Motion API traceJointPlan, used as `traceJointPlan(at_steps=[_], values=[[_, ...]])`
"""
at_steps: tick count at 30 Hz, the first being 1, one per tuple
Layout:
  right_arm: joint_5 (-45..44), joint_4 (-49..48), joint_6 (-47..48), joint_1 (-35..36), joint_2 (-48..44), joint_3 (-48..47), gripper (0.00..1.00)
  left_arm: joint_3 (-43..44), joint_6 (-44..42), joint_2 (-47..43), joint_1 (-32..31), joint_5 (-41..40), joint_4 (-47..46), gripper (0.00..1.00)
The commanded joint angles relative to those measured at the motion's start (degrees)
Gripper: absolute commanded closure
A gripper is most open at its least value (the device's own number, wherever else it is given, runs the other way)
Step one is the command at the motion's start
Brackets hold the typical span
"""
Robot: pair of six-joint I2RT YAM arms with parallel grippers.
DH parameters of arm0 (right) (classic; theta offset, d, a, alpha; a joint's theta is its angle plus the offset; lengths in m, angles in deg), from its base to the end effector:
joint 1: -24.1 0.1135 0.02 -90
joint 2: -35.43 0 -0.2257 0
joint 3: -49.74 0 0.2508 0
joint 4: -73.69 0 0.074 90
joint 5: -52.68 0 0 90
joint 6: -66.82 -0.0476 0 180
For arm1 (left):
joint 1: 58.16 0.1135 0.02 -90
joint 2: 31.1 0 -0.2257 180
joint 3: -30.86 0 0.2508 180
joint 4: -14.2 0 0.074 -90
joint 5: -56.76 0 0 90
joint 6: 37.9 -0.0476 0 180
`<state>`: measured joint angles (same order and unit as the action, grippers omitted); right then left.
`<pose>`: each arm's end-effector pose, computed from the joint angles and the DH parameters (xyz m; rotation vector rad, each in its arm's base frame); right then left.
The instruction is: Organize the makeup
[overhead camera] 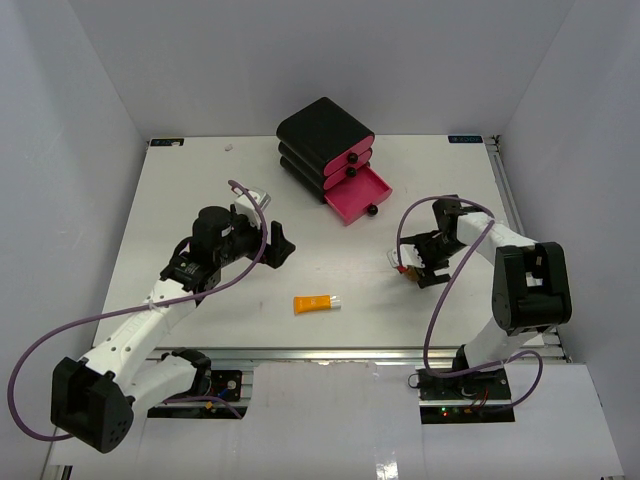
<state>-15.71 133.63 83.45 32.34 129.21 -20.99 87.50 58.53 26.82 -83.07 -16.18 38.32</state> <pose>0.2747 0.0575 0.1231 -2.3512 1.4632 0.2170 0.2289 -0.1217 0.2479 0.5195 1.9863 -0.6442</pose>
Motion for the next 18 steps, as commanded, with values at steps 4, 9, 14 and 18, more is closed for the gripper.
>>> traceJointPlan(at_steps=[4, 9, 14, 18], values=[[-2.39, 0.04, -2.85, 0.49, 3.26, -4.44, 0.08, -0.26, -0.37, -1.76, 0.21, -0.45, -0.67, 0.02], [-2.39, 0.12, -3.90, 0.64, 3.92, -4.75, 0.01, -0.26, -0.37, -1.76, 0.21, -0.68, -0.62, 0.02], [-1.91, 0.32, -4.86, 0.79, 3.71, -4.04, 0.24, -0.35, -0.22, -1.52, 0.21, -0.78, -0.68, 0.02], [-0.34, 0.34, -6.08, 0.81, 3.47, -3.89, 0.40, -0.35, -0.20, -1.41, 0.21, -0.98, -0.70, 0.02]])
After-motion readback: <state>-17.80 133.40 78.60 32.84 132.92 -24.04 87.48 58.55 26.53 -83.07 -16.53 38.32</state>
